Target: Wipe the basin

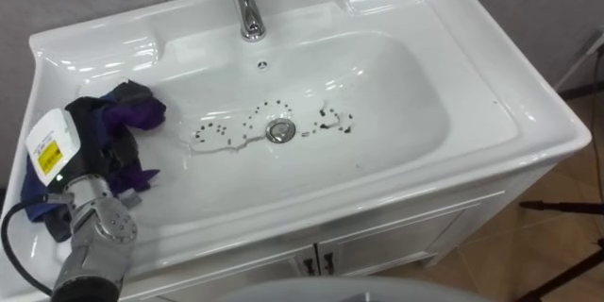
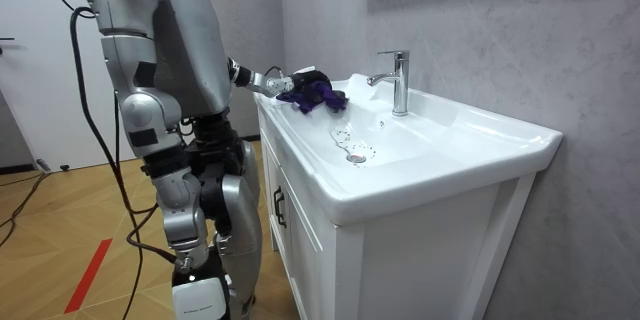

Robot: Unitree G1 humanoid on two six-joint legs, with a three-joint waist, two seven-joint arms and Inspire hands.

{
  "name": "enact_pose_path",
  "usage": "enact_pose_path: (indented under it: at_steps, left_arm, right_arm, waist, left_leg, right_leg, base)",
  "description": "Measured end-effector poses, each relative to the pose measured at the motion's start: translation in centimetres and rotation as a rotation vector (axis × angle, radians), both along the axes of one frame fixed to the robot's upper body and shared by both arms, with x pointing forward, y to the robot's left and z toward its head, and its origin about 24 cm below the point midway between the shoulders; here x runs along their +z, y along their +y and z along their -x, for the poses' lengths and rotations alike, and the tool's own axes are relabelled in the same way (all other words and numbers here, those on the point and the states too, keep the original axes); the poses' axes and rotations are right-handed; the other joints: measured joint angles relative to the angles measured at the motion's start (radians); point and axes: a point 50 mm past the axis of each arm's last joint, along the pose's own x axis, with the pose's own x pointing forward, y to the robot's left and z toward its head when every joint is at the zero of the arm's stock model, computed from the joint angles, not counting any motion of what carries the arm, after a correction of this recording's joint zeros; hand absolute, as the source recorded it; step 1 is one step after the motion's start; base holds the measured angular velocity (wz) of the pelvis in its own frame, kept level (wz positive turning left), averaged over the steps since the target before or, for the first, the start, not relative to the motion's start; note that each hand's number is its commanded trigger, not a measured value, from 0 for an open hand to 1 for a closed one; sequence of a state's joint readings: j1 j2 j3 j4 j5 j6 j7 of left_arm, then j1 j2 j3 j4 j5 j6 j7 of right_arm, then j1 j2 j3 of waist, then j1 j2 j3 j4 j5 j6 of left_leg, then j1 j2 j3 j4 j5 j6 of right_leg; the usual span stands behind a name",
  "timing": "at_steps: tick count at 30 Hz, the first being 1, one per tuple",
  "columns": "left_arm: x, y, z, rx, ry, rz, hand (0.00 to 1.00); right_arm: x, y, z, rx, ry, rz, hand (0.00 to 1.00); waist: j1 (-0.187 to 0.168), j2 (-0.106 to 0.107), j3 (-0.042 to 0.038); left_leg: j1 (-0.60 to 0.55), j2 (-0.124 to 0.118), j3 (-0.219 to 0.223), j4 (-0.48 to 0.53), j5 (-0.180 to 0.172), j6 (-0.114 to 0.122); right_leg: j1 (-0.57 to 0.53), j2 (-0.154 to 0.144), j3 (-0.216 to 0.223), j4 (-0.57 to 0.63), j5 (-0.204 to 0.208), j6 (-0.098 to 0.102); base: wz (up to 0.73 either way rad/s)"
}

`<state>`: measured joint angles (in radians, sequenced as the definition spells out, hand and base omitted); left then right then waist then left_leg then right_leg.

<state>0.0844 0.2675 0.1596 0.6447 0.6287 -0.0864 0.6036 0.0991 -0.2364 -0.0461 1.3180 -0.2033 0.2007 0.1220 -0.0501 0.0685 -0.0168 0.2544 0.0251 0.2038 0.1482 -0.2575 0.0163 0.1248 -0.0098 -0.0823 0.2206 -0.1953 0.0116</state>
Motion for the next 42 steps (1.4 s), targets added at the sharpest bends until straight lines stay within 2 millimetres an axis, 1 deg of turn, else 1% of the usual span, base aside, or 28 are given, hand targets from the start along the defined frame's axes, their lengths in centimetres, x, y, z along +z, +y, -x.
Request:
enact_pose_path:
  at_steps: [11,13,20,27,29,32,34,37,38,39,40,42]
  left_arm:
    - [0.2,0.2,-0.1,0.017,-0.012,0.002,1.00]
    - [0.0,-0.1,-0.2,0.020,-0.017,0.017,1.00]
    - [0.0,-0.1,-0.2,0.032,-0.025,0.034,1.00]
    - [0.2,-0.1,-0.6,0.051,-0.040,0.053,1.00]
    - [0.7,-0.4,-1.2,0.046,-0.057,0.053,1.00]
    - [1.6,-0.6,-1.4,0.040,-0.080,0.056,1.00]
    - [2.4,-1.0,-1.6,0.037,-0.114,0.054,1.00]
    - [3.4,-1.7,-1.7,0.024,-0.160,0.056,1.00]
    - [3.6,-1.7,-1.8,0.020,-0.167,0.055,1.00]
    - [3.7,-2.1,-1.9,0.008,-0.175,0.059,1.00]
    - [3.9,-2.3,-2.1,-0.005,-0.183,0.062,1.00]
    - [4.3,-2.9,-2.5,-0.036,-0.196,0.068,1.00]
  right_arm:
    - [0.0,-0.1,0.0,-0.020,0.000,0.003,0.00]
    - [0.0,0.0,0.1,-0.019,0.003,0.002,0.00]
    - [0.0,0.1,0.1,-0.013,0.004,-0.004,0.00]
    - [-0.1,0.2,-0.3,-0.015,-0.014,-0.003,0.00]
    - [-0.1,0.2,-0.4,-0.021,-0.018,0.001,0.00]
    - [-0.1,0.4,-0.6,-0.030,-0.033,0.005,0.00]
    - [-0.2,0.5,-0.8,-0.020,-0.046,0.011,0.00]
    - [-0.3,0.9,-0.9,-0.014,-0.062,0.014,0.00]
    - [-0.3,1.0,-0.9,-0.013,-0.064,0.013,0.00]
    - [-0.4,1.1,-1.0,-0.013,-0.071,0.012,0.00]
    - [-0.4,1.2,-1.1,-0.024,-0.084,0.011,0.00]
    - [-0.5,1.4,-1.1,-0.038,-0.105,0.007,0.00]
  waist:
    - [0.000,0.001,-0.0007]
    - [0.000,0.001,-0.0007]
    - [0.000,0.000,-0.0010]
    - [0.000,-0.002,-0.0002]
    - [0.000,-0.007,0.0003]
    - [0.003,-0.022,-0.0006]
    - [0.003,-0.035,0.0006]
    - [0.004,-0.047,0.0077]
    - [0.004,-0.046,0.0085]
    - [0.006,-0.048,0.0121]
    - [0.005,-0.042,0.0123]
    - [0.004,-0.042,0.0147]
  left_leg:
    - [0.000,0.000,-0.001,-0.001,0.000,0.000]
    - [0.001,0.000,-0.002,0.000,0.000,0.000]
    - [0.003,-0.001,-0.004,0.002,0.000,0.000]
    - [0.000,-0.002,-0.009,0.002,0.000,0.000]
    - [-0.004,-0.003,-0.017,0.001,0.000,0.000]
    - [-0.018,-0.002,-0.025,0.003,0.000,0.000]
    - [-0.034,-0.002,-0.036,0.004,0.000,0.000]
    - [-0.050,-0.002,-0.052,0.007,0.000,0.000]
    - [-0.053,-0.001,-0.054,0.009,0.000,0.000]
    - [-0.057,-0.001,-0.056,0.011,0.000,0.000]
    - [-0.059,-0.002,-0.063,0.011,0.000,0.000]
    - [-0.061,-0.001,-0.071,0.011,0.000,0.000]
  right_leg:
    - [-0.002,0.000,0.000,0.000,0.000,0.000]
    - [-0.001,-0.001,-0.001,0.001,0.000,0.000]
    - [0.002,-0.003,-0.001,0.003,0.000,0.000]
    - [-0.003,-0.003,-0.001,0.006,-0.001,0.001]
    - [-0.004,-0.004,-0.003,0.007,-0.004,0.002]
    - [-0.010,-0.005,-0.013,0.002,-0.004,0.002]
    - [-0.020,-0.006,-0.023,-0.003,-0.003,0.002]
    - [-0.021,-0.007,-0.034,-0.007,-0.001,0.002]
    - [-0.021,-0.007,-0.037,-0.007,-0.001,0.002]
    - [-0.020,-0.008,-0.045,-0.008,-0.001,0.002]
    - [-0.018,-0.008,-0.050,-0.008,-0.001,0.002]
    - [-0.015,-0.008,-0.057,-0.018,0.000,0.002]
  base:
    - [0.00]
    - [0.00]
    - [0.00]
    - [0.01]
    - [0.10]
    - [0.10]
    - [0.13]
    - [0.15]
    - [0.15]
    - [0.13]
    - [0.13]
    - [0.13]
